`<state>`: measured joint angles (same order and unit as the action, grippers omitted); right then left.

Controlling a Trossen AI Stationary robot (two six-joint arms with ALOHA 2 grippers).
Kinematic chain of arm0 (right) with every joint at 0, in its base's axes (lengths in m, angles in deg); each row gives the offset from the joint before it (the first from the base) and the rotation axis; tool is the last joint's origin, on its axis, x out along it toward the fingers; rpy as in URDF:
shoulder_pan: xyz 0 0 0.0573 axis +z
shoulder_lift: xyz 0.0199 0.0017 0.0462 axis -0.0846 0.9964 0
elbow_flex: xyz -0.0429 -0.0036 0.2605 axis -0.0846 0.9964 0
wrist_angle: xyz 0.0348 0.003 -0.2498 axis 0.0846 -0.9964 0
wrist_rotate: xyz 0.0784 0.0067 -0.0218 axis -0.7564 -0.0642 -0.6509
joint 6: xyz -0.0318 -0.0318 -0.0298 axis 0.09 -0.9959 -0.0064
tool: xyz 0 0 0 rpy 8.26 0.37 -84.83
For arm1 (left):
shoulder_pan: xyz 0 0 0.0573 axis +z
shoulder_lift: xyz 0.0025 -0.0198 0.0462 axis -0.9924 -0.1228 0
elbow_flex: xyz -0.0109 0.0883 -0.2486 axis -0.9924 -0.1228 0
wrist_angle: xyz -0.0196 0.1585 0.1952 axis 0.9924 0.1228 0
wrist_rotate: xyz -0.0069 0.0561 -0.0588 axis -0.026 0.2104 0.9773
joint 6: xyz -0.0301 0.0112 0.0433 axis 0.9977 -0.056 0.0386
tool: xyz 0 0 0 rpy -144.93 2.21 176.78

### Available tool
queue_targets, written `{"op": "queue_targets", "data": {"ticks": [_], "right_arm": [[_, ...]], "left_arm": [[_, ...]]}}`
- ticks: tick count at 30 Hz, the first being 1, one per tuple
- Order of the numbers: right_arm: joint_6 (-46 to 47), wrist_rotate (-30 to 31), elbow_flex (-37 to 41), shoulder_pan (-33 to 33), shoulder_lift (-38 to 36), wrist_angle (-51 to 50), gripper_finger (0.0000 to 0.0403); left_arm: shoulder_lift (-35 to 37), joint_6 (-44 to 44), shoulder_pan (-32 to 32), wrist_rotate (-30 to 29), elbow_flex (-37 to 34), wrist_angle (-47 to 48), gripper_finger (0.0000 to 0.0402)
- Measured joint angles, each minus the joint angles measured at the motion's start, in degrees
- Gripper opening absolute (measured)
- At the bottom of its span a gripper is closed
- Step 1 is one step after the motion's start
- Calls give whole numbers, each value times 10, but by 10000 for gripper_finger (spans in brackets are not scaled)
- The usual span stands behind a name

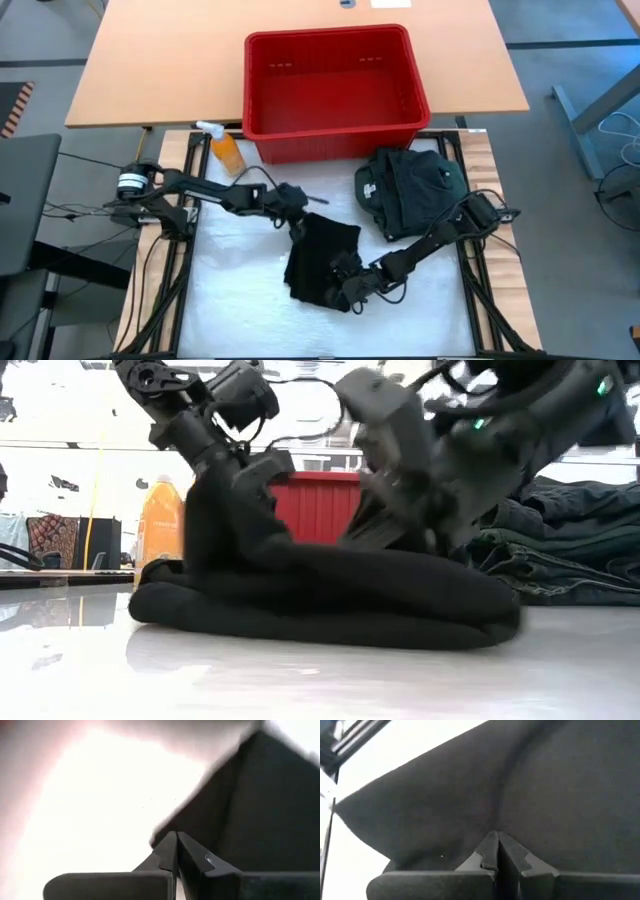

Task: Fold Laundry from Bin
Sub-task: Fold the black shirt

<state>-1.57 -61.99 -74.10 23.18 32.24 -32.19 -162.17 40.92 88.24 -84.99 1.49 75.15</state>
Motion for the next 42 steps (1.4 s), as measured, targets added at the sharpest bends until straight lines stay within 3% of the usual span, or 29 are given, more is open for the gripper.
{"op": "queue_targets", "data": {"ticks": [5, 8, 11, 13, 20, 25, 30, 36, 42], "right_arm": [[-48, 2, 0, -5, -64, -52, 20], [-89, 8, 0, -18, -99, -57, 22], [-109, 19, -1, -33, -130, -76, 23], [-110, 29, -1, -42, -142, -114, 22], [-81, 23, 0, -81, -128, -230, 21], [-79, 6, 10, -103, -86, -225, 21], [-78, -13, 10, -119, -64, -222, 21], [-108, -24, 10, -124, -66, -227, 21], [-120, -37, 10, -124, -69, -230, 21]], "left_arm": [[58, -17, 5, 23, 15, -41, 0], [86, -20, -8, 124, 16, -73, 0], [88, -18, -40, 263, 16, -81, 0], [77, -12, -70, 308, 12, -84, 0], [43, 64, -170, 228, -49, -122, 0], [-16, 146, -228, 167, -64, -280, 0], [-81, 220, -272, 140, -59, -357, 0], [-101, 290, -287, 112, -60, -318, 0], [-101, 328, -287, 125, -59, -198, 0]]}}
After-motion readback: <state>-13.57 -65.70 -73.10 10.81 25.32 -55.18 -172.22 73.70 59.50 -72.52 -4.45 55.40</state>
